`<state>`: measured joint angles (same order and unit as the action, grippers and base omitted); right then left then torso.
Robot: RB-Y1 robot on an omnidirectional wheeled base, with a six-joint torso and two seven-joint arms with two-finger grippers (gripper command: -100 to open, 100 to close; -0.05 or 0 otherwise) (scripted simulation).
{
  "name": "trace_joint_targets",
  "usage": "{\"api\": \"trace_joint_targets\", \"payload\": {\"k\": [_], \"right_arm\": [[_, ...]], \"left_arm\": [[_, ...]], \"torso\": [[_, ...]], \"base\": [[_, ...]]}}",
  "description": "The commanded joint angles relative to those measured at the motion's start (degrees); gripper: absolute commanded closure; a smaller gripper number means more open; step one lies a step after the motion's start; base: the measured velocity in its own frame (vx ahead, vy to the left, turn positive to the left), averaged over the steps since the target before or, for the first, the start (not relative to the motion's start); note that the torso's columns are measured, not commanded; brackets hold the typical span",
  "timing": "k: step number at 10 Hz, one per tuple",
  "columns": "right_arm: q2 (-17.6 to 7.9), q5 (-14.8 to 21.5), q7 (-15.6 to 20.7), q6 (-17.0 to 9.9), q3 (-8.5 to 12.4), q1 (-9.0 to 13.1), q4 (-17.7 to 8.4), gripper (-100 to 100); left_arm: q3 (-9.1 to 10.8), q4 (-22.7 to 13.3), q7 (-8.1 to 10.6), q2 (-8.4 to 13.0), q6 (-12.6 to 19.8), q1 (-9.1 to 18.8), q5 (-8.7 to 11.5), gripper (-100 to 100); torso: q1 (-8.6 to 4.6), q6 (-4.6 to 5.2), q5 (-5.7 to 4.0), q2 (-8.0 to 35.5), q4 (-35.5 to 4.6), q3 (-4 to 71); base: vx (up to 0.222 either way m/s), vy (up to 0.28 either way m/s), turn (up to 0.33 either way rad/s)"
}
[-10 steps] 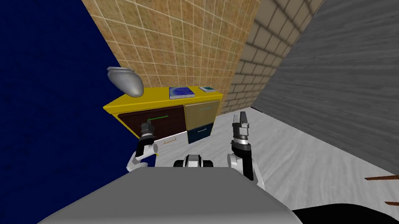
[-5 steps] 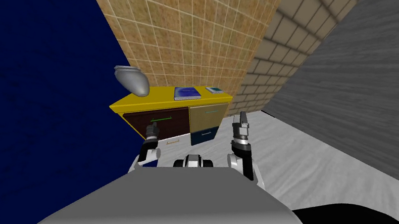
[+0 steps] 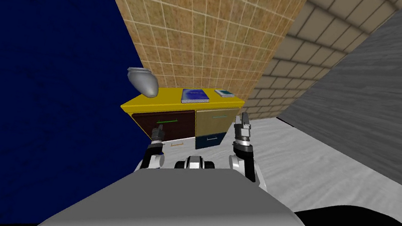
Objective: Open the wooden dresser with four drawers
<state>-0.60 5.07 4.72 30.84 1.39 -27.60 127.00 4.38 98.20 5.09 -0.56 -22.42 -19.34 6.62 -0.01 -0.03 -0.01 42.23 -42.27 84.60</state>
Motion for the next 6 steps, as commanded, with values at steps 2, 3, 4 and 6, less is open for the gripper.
{"api": "trace_joint_targets", "payload": {"k": [2, 3, 4, 6], "right_arm": [[0.0, 0.0, 0.0, 0.0, 0.0, 0.0, 0.0, 0], [0.0, 0.0, 0.0, 0.0, 0.0, 0.0, 0.0, 0], [0.0, 0.0, 0.0, 0.0, 0.0, 0.0, 0.0, 0], [0.0, 0.0, 0.0, 0.0, 0.0, 0.0, 0.0, 0]], "left_arm": [[-1.74, 0.7, 0.21, 1.9, 0.0, -0.9, -0.1, -100], [-1.76, 0.8, 0.21, 3.3, 0.2, -0.9, -0.1, -100], [-1.77, 0.9, 0.21, 4.7, 0.3, -0.9, -0.1, -100], [-1.81, 1.1, 0.22, 6.9, 0.7, -0.9, -0.1, -100]], "torso": [[0.05, 0.05, 0.02, 0.2, -0.1, -0.1], [0.05, 0.03, 0.02, 0.2, -0.1, -0.2], [0.03, 0.03, 0.01, 0.2, -0.1, -0.1], [0.0, 0.03, 0.0, 0.1, 0.0, 0.0]], "base": [[0.02, -0.003, 0.005], [0.0, 0.0, 0.0], [0.0, 0.0, 0.0], [-0.003, -0.001, -0.001]]}}
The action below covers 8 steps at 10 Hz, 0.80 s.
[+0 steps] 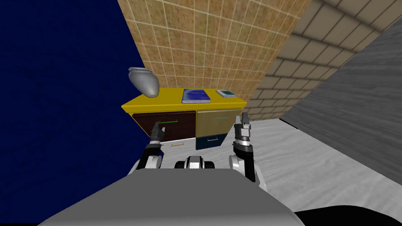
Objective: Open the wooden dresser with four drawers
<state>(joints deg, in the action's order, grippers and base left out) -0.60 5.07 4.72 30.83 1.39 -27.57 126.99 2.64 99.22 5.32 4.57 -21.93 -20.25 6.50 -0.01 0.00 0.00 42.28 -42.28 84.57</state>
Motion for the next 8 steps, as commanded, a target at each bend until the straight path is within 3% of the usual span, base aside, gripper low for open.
{"api": "trace_joint_targets", "payload": {"k": [1, 2, 4, 6, 8], "right_arm": [[0.0, 0.0, 0.0, 0.0, 0.0, 0.0, 0.0, 0], [0.0, 0.0, 0.0, 0.0, 0.0, 0.0, 0.0, 0], [0.0, 0.0, 0.0, 0.0, 0.0, 0.0, 0.0, 0], [0.0, 0.0, 0.0, 0.0, 0.0, 0.0, 0.0, 0], [0.0, 0.0, 0.0, 0.0, 0.0, 0.0, 0.0, 0]], "left_arm": [[-0.1, 0.3, 0.0, 3.2, 0.6, -0.1, 0.0, -100], [-0.16, 0.8, 0.02, 4.1, 1.2, -0.1, 0.0, -100], [-0.35, 2.9, 0.11, 2.5, 3.3, -0.4, 0.1, -100], [-0.52, 4.7, 0.18, 4.1, 5.1, -0.7, 0.2, -100], [-0.63, 6.3, 0.26, 0.7, 6.3, -0.9, 0.3, -100]], "torso": [[0.0, 0.0, 0.0, 0.0, 0.0, 0.0], [0.0, 0.0, 0.0, 0.0, 0.0, 0.0], [-0.04, 0.0, -0.01, 0.0, 0.0, 0.0], [0.0, 0.0, 0.0, 0.0, 0.0, 0.0], [0.01, 0.0, 0.01, 0.0, 0.0, 0.0]], "base": [[0.0, 0.0, 0.0], [0.002, -0.008, -0.01], [0.004, -0.014, -0.021], [0.003, -0.018, -0.015], [0.004, -0.013, -0.013]]}}
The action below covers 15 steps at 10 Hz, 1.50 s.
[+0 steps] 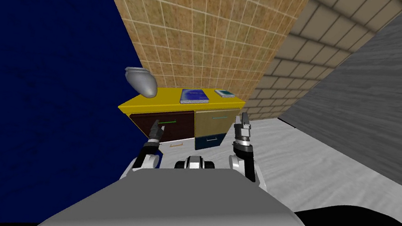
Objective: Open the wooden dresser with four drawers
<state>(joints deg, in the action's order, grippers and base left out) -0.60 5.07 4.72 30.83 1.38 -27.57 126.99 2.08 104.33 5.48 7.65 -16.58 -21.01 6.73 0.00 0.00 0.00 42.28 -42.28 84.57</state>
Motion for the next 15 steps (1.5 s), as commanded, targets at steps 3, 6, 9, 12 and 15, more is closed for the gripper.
{"api": "trace_joint_targets", "payload": {"k": [3, 6, 9, 12, 15], "right_arm": [[0.0, 0.0, 0.0, 0.0, 0.0, 0.0, 0.0, 0], [0.0, 0.0, 0.0, 0.0, 0.0, 0.0, 0.0, 0], [0.0, 0.0, 0.0, 0.0, 0.0, 0.0, 0.0, 0], [0.0, 0.0, 0.0, 0.0, 0.0, 0.0, 0.0, 0], [0.0, 0.0, 0.0, 0.0, 0.0, 0.0, 0.0, 0]], "left_arm": [[-0.11, 1.8, 0.13, -6.4, 1.4, -0.3, 0.1, -100], [-0.12, 1.8, 0.15, -7.9, 1.4, -0.3, 0.1, -100], [0.0, 3.9, 0.11, -8.1, 2.9, -0.8, 0.2, -100], [-0.36, 4.5, 0.22, -7.9, 2.8, -1.6, 0.2, 100], [-0.79, 6.9, 0.45, -7.7, 3.2, -3.0, 0.4, 100]], "torso": [[0.02, 0.0, 0.0, 0.0, 0.0, 0.0], [0.0, 0.0, 0.0, 0.0, 0.0, 0.0], [0.07, -0.01, 0.01, -0.3, 0.1, 0.2], [-0.08, -0.03, -0.08, 0.3, -0.2, -0.2], [-0.15, -0.03, -0.17, 0.5, -0.3, -0.3]], "base": [[0.0, -0.002, -0.001], [0.0, 0.0, 0.0], [0.074, 0.014, -0.01], [-0.065, -0.022, 0.01], [-0.195, -0.042, 0.007]]}}
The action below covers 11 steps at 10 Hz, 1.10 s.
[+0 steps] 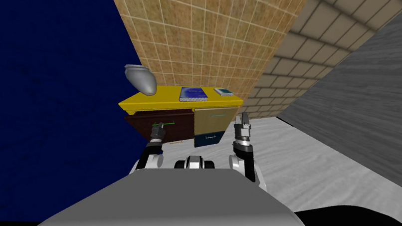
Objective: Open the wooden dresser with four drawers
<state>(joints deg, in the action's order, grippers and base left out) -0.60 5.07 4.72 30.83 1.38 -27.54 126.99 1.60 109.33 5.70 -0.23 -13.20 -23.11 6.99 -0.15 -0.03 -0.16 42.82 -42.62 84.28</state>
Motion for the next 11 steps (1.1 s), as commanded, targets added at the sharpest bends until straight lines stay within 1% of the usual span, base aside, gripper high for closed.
{"api": "trace_joint_targets", "payload": {"k": [1, 2, 3, 4, 5, 6, 7, 8, 9, 10, 11], "right_arm": [[0.0, 0.0, 0.0, 0.0, 0.0, 0.0, 0.0, 0], [0.0, 0.0, 0.0, 0.0, 0.0, 0.0, 0.0, 0], [0.0, 0.0, 0.0, 0.0, 0.0, 0.0, 0.0, 0], [0.0, 0.0, 0.0, 0.0, 0.0, 0.0, 0.0, 0], [0.0, 0.0, 0.0, 0.0, 0.0, 0.0, 0.0, 0], [0.0, 0.0, 0.0, 0.0, 0.0, 0.0, 0.0, 0], [0.0, 0.0, 0.0, 0.0, 0.0, 0.0, 0.0, 0], [0.0, 0.0, 0.0, 0.0, 0.0, 0.0, 0.0, 0], [0.0, 0.0, 0.0, 0.0, 0.0, 0.0, 0.0, 0], [0.0, 0.0, 0.0, 0.0, 0.0, 0.0, 0.0, 0], [0.0, 0.0, 0.0, 0.0, 0.0, 0.0, 0.0, 0]], "left_arm": [[-0.27, 0.7, -0.04, -0.1, 0.4, -0.6, 0.0, 100], [0.93, -2.3, 0.75, 1.0, -1.4, 2.0, -0.7, 100], [0.93, -3.9, 0.75, 1.0, -1.4, 3.4, -0.7, 100], [0.93, -6.1, 0.75, 1.0, -1.4, 5.4, -0.7, 100], [0.93, -7.7, 0.75, 1.0, -1.4, 5.8, -0.7, 100], [0.93, -7.9, 0.75, 1.0, -1.4, 5.8, -0.7, 100], [2.23, -10.2, 1.57, 2.1, -3.5, 8.6, -1.2, 100], [2.23, -11.7, 1.57, 2.1, -3.5, 10.4, -1.2, 100], [2.23, -13.5, 1.57, 2.1, -3.5, 12.4, -1.2, 100], [2.23, -15.5, 1.57, 2.1, -3.5, 12.6, -1.2, 100], [2.23, -16.3, 1.57, 2.1, -3.5, 12.6, -1.2, 100]], "torso": [[-0.04, -0.01, -0.08, -0.1, -0.1, 0.1], [0.02, -0.01, -0.07, -0.5, 0.0, 0.3], [0.0, -0.07, -0.01, -0.4, 0.1, 0.3], [0.12, -0.03, 0.07, -0.4, 0.2, 0.2], [0.2, 0.08, 0.12, -0.6, 0.2, 0.3], [0.22, 0.1, 0.2, -0.8, 0.4, 0.4], [0.2, 0.11, 0.26, -0.9, 0.5, 0.5], [0.19, -0.06, 0.23, -0.5, 0.4, 0.3], [0.2, -0.02, 0.22, -0.3, 0.3, 0.2], [0.17, 0.13, 0.21, -0.5, 0.3, 0.3], [0.16, 0.18, 0.29, -0.8, 0.6, 0.4]], "base": [[-0.092, -0.02, -0.002], [-0.126, -0.058, 0.053], [-0.148, -0.049, 0.06], [-0.08, -0.001, 0.02], [-0.016, 0.019, -0.01], [0.009, 0.016, -0.002], [-0.103, -0.029, 0.051], [-0.137, -0.041, 0.052], [-0.078, -0.014, 0.027], [-0.018, 0.009, -0.004], [0.007, 0.011, -0.005]]}}
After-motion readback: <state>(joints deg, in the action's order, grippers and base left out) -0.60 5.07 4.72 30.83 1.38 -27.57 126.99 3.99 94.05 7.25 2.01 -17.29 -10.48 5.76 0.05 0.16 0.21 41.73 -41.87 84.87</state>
